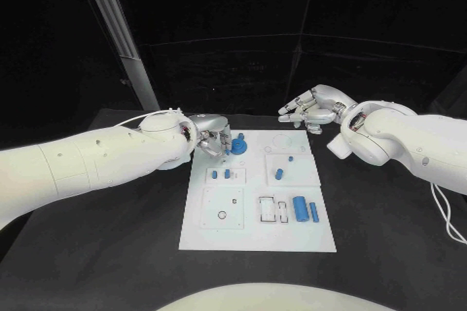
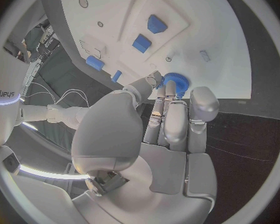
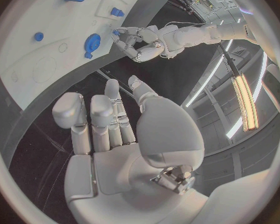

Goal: Assemble the parts on the task board

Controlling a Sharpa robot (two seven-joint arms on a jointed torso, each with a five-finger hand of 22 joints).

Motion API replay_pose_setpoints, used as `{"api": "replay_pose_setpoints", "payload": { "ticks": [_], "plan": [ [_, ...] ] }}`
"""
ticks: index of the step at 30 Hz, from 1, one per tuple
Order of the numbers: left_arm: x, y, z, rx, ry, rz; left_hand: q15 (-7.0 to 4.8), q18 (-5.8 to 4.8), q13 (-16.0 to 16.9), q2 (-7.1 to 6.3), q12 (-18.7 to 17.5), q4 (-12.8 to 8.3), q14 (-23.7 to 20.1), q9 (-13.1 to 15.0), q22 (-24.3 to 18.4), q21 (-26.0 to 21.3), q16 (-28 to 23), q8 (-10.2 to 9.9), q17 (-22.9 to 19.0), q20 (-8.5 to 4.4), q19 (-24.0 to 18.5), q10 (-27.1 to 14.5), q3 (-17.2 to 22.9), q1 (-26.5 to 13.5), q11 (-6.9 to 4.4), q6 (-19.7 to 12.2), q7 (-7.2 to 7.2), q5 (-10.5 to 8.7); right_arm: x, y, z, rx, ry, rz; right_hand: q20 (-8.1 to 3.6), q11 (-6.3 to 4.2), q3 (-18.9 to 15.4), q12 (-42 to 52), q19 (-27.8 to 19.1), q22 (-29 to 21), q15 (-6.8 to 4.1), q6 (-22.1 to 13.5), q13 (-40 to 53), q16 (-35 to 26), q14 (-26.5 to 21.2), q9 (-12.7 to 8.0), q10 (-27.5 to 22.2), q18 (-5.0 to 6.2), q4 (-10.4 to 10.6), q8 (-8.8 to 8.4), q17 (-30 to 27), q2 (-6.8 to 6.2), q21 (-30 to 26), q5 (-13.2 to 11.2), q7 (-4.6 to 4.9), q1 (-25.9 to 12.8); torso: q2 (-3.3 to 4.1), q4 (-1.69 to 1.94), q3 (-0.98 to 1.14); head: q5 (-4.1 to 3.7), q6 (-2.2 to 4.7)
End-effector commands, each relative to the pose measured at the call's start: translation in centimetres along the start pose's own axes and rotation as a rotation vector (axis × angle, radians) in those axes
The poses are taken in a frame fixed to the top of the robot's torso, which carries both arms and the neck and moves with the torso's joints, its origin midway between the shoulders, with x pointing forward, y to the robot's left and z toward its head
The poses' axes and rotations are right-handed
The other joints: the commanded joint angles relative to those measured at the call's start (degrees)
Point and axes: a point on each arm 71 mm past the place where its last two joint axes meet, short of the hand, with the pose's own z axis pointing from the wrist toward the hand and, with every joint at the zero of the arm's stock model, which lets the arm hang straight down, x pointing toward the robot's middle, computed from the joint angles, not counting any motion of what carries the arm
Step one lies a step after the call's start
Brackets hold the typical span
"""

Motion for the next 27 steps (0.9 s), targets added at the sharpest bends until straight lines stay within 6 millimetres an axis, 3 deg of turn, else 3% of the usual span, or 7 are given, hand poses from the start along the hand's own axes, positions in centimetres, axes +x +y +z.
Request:
{"api": "replay_pose_setpoints", "payload": {
  "ticks": [1, 10, 27],
  "plan": [
    [0.1, 0.4, -0.3, -0.018, 0.031, -0.024, 0.01, -1.11, 0.0, 0.17, -0.1, 0.3, 1.5, 0.0, 0.5, 0.2, 0.0, -0.3, 0.0, -0.06, 0.3, 0.4, -0.1, -0.5, -0.02, 0.3, -0.11, -0.1, 0.0, 0.1, 0.0, -0.007, 0.004, -0.001, -0.15, -0.06, 0.1, -0.2, 0.0, -0.1, 0.0, -0.2, 0.0, -0.4, 0.4, 0.0, 0.3, 0.41, 0.1, -0.3, 0.0, -0.05, -0.2, 0.3, 0.05, -0.7, -0.02, 0.04, -0.05, 0.06, -0.03],
    [0.1, 1.3, -0.4, -0.044, 0.038, -0.024, 0.02, -1.13, -0.2, 0.09, -0.1, 0.4, 1.5, -0.2, 0.5, 0.2, 0.0, -0.3, -0.1, -0.05, 0.3, 0.4, -0.3, -0.6, -0.03, 0.4, -0.13, -0.1, 0.0, 0.1, 0.0, -0.006, 0.004, -0.001, -0.15, -0.06, 0.1, -0.2, 0.0, -0.1, 0.0, -0.2, 0.0, -0.4, 0.4, 0.0, 0.3, 0.41, 0.1, -0.3, 0.0, -0.05, -0.2, 0.3, 0.05, -0.7, 0.04, -0.13, -0.07, 0.06, -0.09],
    [1.2, 1.4, 0.1, -0.048, 0.061, -0.029, -0.01, -1.09, -0.4, 0.13, -0.1, 0.4, 1.5, -0.2, 0.5, 0.1, 0.0, -0.3, -0.2, -0.06, 0.3, 0.6, -0.3, -0.6, -0.09, 0.5, -0.18, -0.09, 0.0, 0.1, 0.1, -0.008, 0.006, -0.001, -0.15, -0.06, 0.1, -0.2, 0.0, -0.1, 0.0, -0.2, 0.0, -0.4, 0.4, 0.0, 0.3, 0.41, 0.1, -0.3, 0.0, -0.05, -0.2, 0.3, 0.05, -0.7, 0.04, -0.1, -0.05, 0.1, -0.43]
  ]
}}
